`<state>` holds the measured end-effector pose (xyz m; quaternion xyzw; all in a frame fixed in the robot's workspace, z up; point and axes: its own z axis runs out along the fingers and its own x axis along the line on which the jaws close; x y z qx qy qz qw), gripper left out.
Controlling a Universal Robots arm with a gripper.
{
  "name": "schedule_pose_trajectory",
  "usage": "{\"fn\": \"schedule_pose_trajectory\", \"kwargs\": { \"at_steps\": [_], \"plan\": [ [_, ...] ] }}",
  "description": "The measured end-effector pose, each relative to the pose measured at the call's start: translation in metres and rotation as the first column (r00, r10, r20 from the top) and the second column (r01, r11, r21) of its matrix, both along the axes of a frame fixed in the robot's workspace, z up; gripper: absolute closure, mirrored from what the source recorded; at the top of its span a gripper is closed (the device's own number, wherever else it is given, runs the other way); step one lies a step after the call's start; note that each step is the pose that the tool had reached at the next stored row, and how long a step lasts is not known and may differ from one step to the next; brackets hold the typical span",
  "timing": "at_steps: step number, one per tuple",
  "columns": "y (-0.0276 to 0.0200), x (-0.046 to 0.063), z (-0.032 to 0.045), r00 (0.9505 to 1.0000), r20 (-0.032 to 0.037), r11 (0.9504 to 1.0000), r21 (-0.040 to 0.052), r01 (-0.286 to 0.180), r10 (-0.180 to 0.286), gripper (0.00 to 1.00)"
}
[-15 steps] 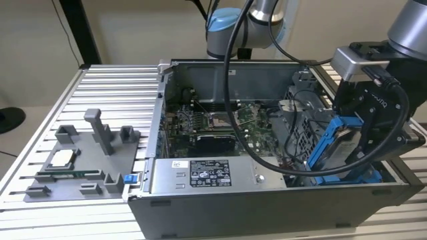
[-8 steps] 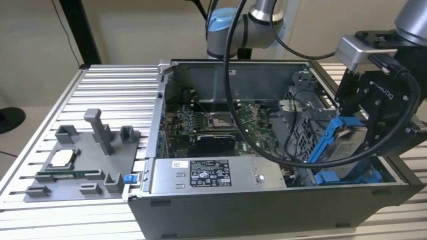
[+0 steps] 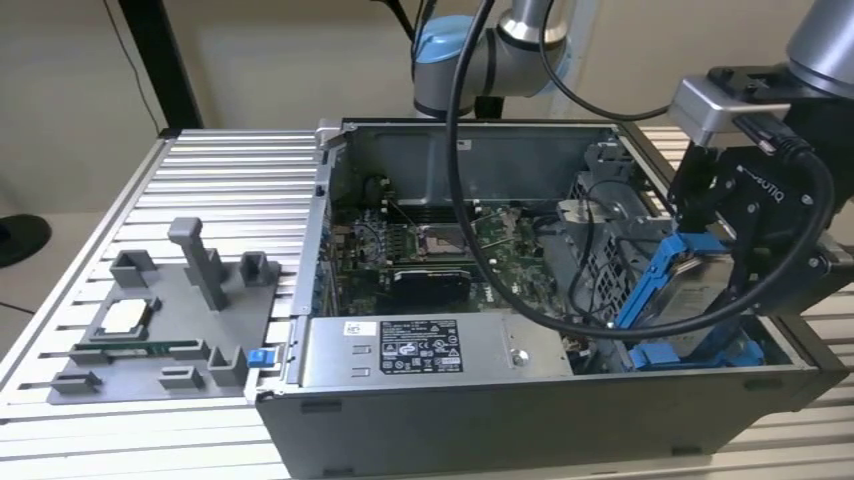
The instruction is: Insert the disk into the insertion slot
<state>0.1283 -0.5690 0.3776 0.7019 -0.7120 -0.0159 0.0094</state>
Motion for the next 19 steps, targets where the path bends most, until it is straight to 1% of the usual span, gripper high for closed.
{"fn": "schedule_pose_trajectory", "kwargs": {
  "at_steps": [4,15,19],
  "plan": [
    [0.0001,0.0000,-0.0008,1.0000,0.0011,1.0000,0.0032,0.000,0.000,1.00],
    [0.0001,0.0000,0.0001,1.0000,0.0011,1.0000,0.0040,0.000,0.000,1.00],
    [0.0002,-0.0001,0.0036,1.0000,0.0011,1.0000,0.0079,0.000,0.000,1.00]
  ]
}}
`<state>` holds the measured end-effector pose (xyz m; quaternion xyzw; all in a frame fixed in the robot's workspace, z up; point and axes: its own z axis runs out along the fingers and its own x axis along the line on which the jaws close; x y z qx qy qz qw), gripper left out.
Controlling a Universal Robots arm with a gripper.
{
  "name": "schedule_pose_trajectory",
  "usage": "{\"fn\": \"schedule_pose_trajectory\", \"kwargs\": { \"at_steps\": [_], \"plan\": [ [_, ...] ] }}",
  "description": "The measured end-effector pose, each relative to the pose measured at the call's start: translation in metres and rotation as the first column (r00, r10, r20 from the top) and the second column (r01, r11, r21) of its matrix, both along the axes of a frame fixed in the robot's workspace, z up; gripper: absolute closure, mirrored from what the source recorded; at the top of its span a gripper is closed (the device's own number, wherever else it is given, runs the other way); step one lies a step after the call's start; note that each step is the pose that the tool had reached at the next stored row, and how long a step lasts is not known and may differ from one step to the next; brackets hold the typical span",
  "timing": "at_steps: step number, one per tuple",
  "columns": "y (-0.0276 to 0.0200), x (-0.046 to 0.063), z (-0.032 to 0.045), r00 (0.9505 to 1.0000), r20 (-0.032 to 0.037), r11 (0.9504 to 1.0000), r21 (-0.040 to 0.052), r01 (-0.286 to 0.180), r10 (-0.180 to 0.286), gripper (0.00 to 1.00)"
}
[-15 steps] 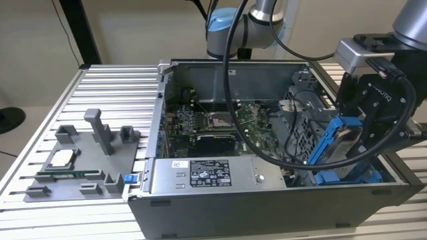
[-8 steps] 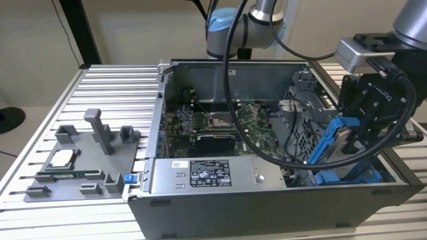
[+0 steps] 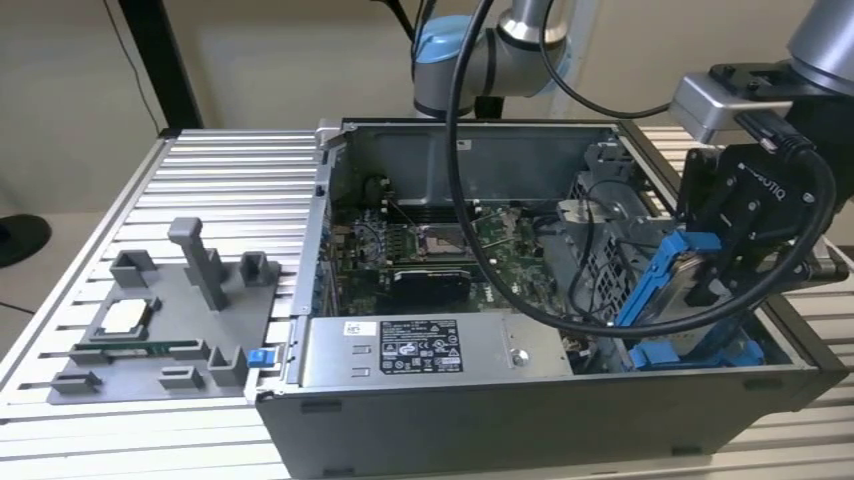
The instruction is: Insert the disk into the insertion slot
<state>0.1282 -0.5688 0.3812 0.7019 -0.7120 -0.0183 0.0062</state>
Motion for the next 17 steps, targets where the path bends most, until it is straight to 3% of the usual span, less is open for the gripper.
{"fn": "schedule_pose_trajectory", "kwargs": {
  "at_steps": [4,6,9,10,11,12,17],
  "plan": [
    [0.0000,0.000,-0.0004,1.0000,0.0001,1.0000,0.0093,0.000,0.000,1.00],
    [-0.0001,0.000,-0.0011,1.0000,0.0003,0.9998,0.0219,0.000,0.000,1.00],
    [-0.0013,0.000,-0.0022,1.0000,0.0006,0.9996,0.0277,0.000,0.000,1.00],
    [-0.0011,0.000,-0.0003,1.0000,0.0006,0.9998,0.0204,-0.001,0.001,1.00],
    [-0.0011,0.000,0.0059,1.0000,0.0008,1.0000,-0.0057,-0.001,0.001,1.00],
    [-0.0009,0.000,0.0076,1.0000,0.0006,0.9999,-0.0109,-0.001,0.001,1.00],
    [-0.0011,0.000,0.0079,1.0000,0.0006,0.9999,-0.0117,0.000,0.000,1.00]
  ]
}}
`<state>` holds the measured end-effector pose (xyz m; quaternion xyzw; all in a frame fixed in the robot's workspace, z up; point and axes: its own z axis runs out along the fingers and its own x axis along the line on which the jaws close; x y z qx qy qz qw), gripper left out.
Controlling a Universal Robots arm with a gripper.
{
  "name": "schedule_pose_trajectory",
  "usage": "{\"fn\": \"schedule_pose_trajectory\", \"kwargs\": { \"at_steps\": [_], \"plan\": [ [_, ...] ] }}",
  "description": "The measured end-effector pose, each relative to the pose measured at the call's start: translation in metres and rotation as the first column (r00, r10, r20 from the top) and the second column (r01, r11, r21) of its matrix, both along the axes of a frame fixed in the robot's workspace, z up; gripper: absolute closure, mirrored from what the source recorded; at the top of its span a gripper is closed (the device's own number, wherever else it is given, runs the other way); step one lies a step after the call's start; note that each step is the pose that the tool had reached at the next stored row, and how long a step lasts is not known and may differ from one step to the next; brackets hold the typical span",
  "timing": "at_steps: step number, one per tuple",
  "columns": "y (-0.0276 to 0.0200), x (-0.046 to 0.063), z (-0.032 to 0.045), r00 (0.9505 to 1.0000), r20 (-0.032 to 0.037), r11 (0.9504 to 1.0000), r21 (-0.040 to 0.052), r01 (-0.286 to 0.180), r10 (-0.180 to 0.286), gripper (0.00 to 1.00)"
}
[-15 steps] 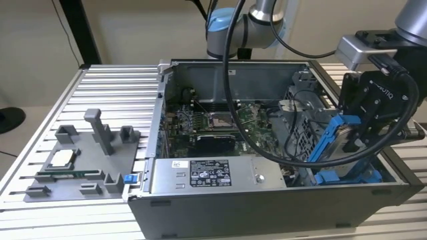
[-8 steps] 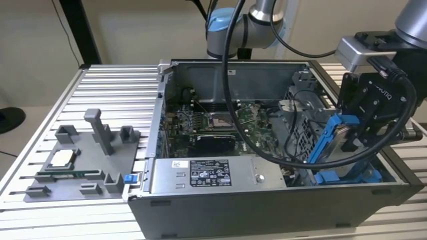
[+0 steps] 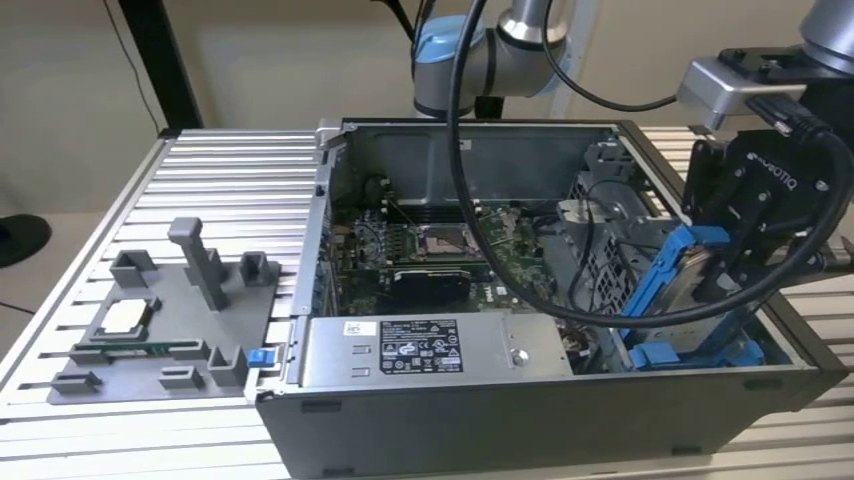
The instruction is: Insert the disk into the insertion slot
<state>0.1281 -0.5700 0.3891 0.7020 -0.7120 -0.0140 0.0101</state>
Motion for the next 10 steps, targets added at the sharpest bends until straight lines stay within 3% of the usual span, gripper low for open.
{"fn": "schedule_pose_trajectory", "kwargs": {
  "at_steps": [10],
  "plan": [
    [0.0000,0.0000,0.0000,1.0000,0.0000,1.0000,-0.0001,0.000,0.000,1.00]
  ]
}}
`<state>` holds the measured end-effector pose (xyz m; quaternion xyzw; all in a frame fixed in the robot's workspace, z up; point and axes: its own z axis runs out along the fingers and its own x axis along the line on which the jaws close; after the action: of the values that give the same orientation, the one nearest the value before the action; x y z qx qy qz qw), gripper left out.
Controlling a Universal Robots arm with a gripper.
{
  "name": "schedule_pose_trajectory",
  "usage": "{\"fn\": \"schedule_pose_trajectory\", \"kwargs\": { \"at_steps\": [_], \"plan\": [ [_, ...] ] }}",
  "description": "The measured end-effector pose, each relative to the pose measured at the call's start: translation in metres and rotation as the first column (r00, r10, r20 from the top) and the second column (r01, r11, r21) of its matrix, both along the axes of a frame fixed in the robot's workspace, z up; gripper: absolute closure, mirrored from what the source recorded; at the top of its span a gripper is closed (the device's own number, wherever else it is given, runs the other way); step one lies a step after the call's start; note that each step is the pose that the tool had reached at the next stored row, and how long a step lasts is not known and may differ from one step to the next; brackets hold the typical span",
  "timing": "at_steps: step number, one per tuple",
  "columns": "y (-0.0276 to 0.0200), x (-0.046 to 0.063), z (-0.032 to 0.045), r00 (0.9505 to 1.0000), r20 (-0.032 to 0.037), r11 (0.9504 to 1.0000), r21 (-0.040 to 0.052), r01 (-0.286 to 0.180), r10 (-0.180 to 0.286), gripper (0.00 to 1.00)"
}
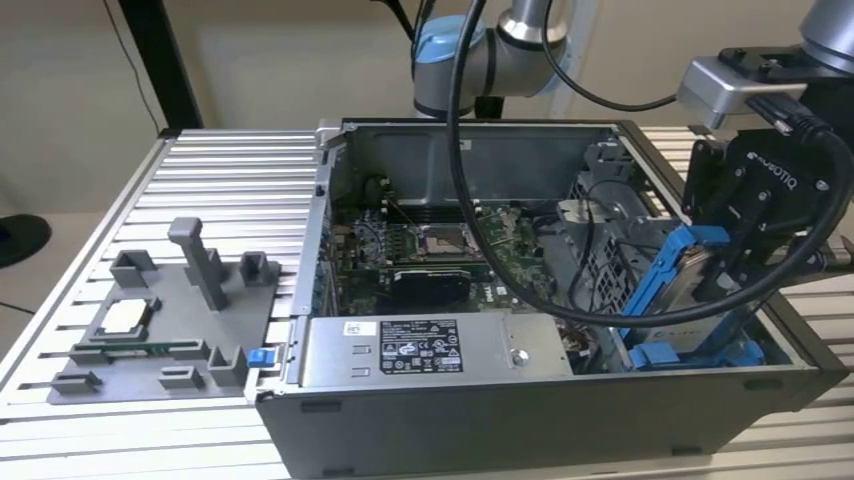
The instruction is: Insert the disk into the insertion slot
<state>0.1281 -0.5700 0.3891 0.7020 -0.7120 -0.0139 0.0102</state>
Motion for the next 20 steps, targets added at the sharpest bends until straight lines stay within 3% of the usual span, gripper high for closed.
{"fn": "schedule_pose_trajectory", "kwargs": {
  "at_steps": [20],
  "plan": [
    [0.0000,0.0000,0.0000,1.0000,0.0000,1.0000,-0.0001,0.000,0.000,1.00]
  ]
}}
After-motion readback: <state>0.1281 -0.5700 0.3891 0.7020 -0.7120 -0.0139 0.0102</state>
